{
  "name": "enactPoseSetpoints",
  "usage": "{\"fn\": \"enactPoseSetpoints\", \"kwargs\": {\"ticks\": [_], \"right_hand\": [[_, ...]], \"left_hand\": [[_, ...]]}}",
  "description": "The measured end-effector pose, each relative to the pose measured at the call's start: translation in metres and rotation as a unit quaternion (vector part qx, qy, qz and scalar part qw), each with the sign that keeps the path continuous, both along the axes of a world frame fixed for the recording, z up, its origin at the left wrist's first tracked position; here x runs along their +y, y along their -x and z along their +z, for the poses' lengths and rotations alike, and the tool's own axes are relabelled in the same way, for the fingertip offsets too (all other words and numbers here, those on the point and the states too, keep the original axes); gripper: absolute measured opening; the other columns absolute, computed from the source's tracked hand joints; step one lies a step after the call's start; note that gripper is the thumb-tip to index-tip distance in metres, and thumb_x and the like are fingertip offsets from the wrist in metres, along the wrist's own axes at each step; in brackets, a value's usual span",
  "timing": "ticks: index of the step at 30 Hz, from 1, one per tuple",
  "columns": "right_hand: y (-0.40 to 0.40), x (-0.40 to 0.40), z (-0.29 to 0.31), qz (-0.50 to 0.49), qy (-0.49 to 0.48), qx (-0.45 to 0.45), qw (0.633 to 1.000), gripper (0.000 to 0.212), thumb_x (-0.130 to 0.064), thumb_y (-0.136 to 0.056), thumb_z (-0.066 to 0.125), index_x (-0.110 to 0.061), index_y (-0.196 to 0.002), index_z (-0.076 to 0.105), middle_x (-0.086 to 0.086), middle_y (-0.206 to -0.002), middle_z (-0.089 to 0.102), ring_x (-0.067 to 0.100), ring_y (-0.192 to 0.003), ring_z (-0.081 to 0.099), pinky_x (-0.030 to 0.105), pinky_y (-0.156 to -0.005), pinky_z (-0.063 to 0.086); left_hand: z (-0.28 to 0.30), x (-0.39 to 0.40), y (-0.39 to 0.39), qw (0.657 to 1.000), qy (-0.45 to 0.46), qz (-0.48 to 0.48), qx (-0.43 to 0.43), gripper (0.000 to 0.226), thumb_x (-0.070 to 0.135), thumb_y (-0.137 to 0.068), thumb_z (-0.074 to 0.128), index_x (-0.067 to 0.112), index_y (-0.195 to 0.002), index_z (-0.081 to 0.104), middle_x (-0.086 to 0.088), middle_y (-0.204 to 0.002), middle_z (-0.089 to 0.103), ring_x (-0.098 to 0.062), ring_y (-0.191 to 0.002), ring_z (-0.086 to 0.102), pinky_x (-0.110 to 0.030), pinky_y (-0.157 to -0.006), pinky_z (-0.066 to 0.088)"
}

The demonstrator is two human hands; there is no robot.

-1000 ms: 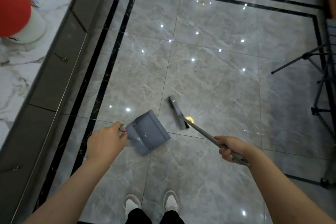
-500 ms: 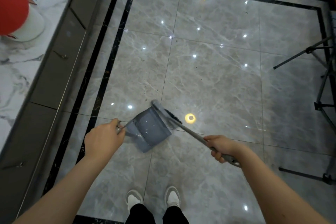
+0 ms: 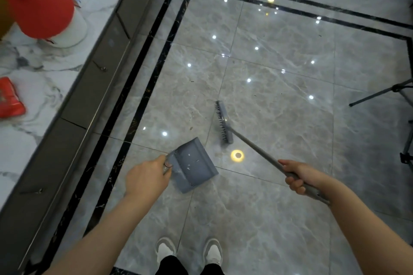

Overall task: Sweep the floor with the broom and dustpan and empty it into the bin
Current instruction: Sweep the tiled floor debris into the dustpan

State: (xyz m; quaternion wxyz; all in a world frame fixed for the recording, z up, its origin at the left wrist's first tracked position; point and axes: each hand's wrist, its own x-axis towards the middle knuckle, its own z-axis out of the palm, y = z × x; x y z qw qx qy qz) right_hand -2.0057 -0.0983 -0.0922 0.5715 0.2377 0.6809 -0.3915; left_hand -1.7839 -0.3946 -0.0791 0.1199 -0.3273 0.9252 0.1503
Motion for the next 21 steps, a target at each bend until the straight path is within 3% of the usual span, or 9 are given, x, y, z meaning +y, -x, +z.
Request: {"fn": "enactPoseSetpoints", "kwargs": {"ticks": [4, 8, 12, 16, 21], "right_hand": [[-0.012, -0.041, -0.013, 0.083, -0.039, 0.083, 0.992, 0.044, -0.010, -0.101, 0.031, -0.018, -0.144, 0.036, 0.006, -0.059, 0.036, 0.008, -0.029, 0.030, 0.015, -0.030, 0.027], [-0.024, -0.081, -0.029, 0.144, -0.060, 0.134, 0.979, 0.044, -0.014, -0.101, 0.034, -0.019, -0.145, 0.036, 0.008, -0.063, 0.040, 0.016, -0.045, 0.033, 0.020, -0.036, 0.029], [-0.032, -0.115, -0.043, 0.169, -0.067, 0.153, 0.971, 0.047, -0.015, -0.100, 0.033, -0.021, -0.147, 0.033, 0.008, -0.064, 0.042, 0.018, -0.049, 0.037, 0.025, -0.042, 0.032], [-0.041, -0.146, -0.051, 0.197, -0.064, 0.137, 0.969, 0.046, -0.013, -0.100, 0.031, -0.019, -0.146, 0.034, 0.006, -0.062, 0.039, 0.018, -0.047, 0.035, 0.022, -0.039, 0.031], [-0.035, -0.164, -0.040, 0.213, -0.050, 0.061, 0.974, 0.043, -0.011, -0.101, 0.031, -0.019, -0.142, 0.038, 0.003, -0.060, 0.031, 0.010, -0.034, 0.028, 0.016, -0.034, 0.025]], "left_hand": [[0.005, -0.018, -0.023, 0.998, -0.001, 0.051, 0.031, 0.019, 0.026, -0.085, 0.060, 0.011, -0.094, 0.067, -0.016, -0.066, 0.068, -0.036, -0.061, 0.062, -0.026, -0.048, 0.031], [0.013, -0.044, -0.045, 0.994, 0.023, 0.106, 0.029, 0.019, 0.027, -0.087, 0.058, 0.010, -0.091, 0.067, -0.011, -0.060, 0.062, -0.026, -0.049, 0.049, -0.022, -0.042, 0.023], [0.008, -0.067, -0.059, 0.991, 0.021, 0.128, 0.031, 0.017, 0.021, -0.087, 0.058, 0.007, -0.089, 0.067, -0.014, -0.054, 0.059, -0.023, -0.044, 0.038, -0.020, -0.040, 0.018], [-0.003, -0.096, -0.074, 0.987, 0.043, 0.153, 0.023, 0.016, 0.020, -0.085, 0.061, 0.005, -0.084, 0.067, -0.020, -0.057, 0.063, -0.035, -0.049, 0.056, -0.019, -0.042, 0.019], [-0.007, -0.120, -0.072, 0.988, 0.061, 0.141, 0.010, 0.020, 0.028, -0.086, 0.056, 0.012, -0.093, 0.064, -0.017, -0.065, 0.065, -0.034, -0.058, 0.059, -0.025, -0.046, 0.030]]}}
